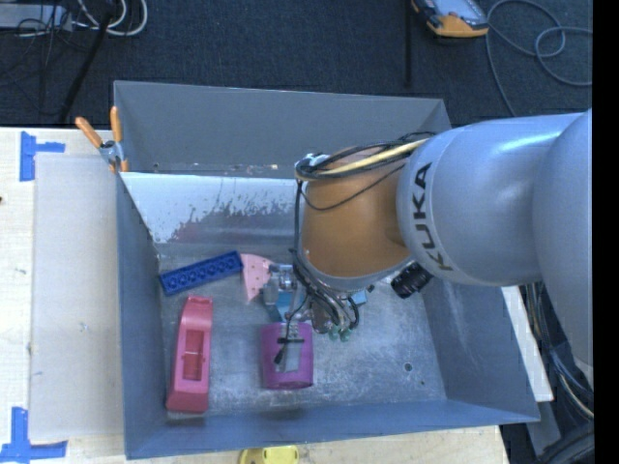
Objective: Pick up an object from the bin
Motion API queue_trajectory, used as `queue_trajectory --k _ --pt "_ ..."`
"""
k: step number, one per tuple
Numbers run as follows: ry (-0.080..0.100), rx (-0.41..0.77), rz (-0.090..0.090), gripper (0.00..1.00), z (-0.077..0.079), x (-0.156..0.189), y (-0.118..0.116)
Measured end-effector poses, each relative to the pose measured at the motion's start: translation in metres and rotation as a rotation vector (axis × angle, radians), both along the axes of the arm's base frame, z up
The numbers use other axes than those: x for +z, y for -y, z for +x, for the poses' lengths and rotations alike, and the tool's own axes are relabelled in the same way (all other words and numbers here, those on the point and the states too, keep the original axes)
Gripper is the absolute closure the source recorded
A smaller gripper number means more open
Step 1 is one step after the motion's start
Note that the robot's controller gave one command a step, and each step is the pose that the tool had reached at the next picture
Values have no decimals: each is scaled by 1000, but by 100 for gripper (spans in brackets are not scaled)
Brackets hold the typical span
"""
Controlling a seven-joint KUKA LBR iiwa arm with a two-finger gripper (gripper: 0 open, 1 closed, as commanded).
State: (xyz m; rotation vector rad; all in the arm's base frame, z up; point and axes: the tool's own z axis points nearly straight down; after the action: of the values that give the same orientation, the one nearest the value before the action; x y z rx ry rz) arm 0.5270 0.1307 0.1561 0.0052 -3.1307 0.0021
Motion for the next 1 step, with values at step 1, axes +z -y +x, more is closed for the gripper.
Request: queue_trajectory --k 1 --pt "7 -3 1 0 2 4 1"
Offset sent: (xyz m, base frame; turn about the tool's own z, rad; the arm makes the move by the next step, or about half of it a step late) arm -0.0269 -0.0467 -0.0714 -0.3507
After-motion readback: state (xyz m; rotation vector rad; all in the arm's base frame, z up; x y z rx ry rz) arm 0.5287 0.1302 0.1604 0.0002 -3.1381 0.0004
